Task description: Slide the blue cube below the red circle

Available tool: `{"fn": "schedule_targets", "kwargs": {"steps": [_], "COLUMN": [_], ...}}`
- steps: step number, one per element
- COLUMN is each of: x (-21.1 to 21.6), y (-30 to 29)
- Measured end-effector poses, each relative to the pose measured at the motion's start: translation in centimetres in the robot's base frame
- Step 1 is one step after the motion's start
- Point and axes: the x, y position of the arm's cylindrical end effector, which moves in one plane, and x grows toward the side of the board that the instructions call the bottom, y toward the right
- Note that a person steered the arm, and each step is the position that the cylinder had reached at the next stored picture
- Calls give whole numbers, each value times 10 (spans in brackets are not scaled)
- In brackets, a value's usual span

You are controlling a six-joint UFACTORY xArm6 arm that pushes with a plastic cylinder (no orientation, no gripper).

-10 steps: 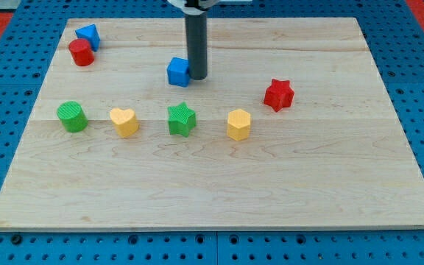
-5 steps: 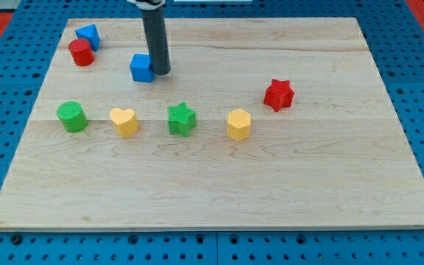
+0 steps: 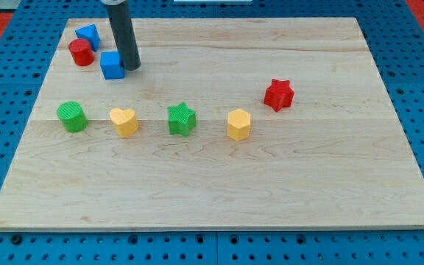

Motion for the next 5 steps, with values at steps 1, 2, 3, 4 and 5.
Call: {"fn": "schedule_targets", "kwargs": {"steps": [1,2,3,4,5], "x": [0,0,0,0,0], "y": [-7,-13,-25,-40,-54]}}
